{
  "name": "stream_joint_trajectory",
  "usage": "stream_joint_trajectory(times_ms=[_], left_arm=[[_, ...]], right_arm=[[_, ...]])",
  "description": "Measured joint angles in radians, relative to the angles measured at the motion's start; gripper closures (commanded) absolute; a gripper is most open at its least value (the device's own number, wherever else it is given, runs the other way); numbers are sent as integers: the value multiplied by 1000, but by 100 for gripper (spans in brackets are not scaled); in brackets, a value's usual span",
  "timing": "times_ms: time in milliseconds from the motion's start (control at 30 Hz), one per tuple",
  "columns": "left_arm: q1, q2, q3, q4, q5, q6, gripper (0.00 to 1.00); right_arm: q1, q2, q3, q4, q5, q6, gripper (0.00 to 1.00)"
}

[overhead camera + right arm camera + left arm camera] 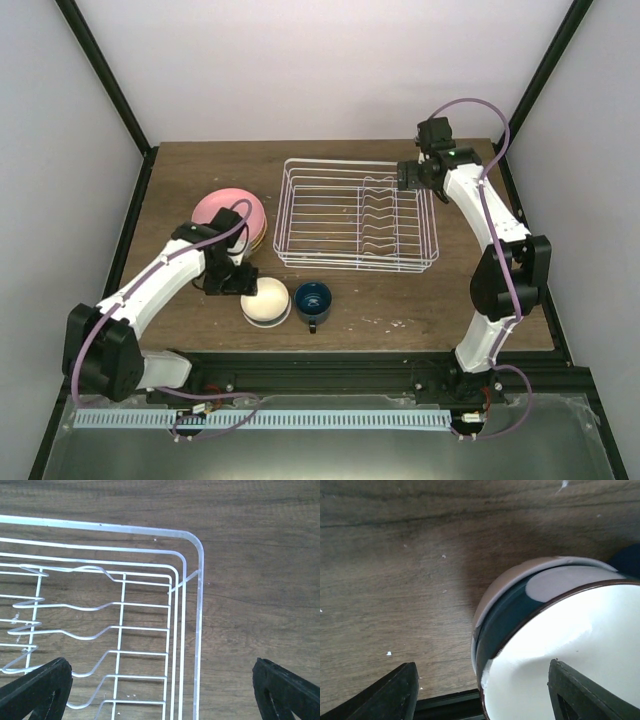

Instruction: Load the mixed dishes into the dish rack

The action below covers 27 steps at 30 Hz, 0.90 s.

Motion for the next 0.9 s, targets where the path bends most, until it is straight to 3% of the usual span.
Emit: stream_joint_trajectory(times_ms=[67,367,900], left_arm=[[-1,13,-20,8,2,0,30],[-2,25,-47,39,9,7,58],[-3,66,-60,71,24,8,67]], right_arm=[[0,-3,-8,-2,5,0,0],[0,-5,-11,-1,6,0,0],[0,-10,-45,1,8,1,0]])
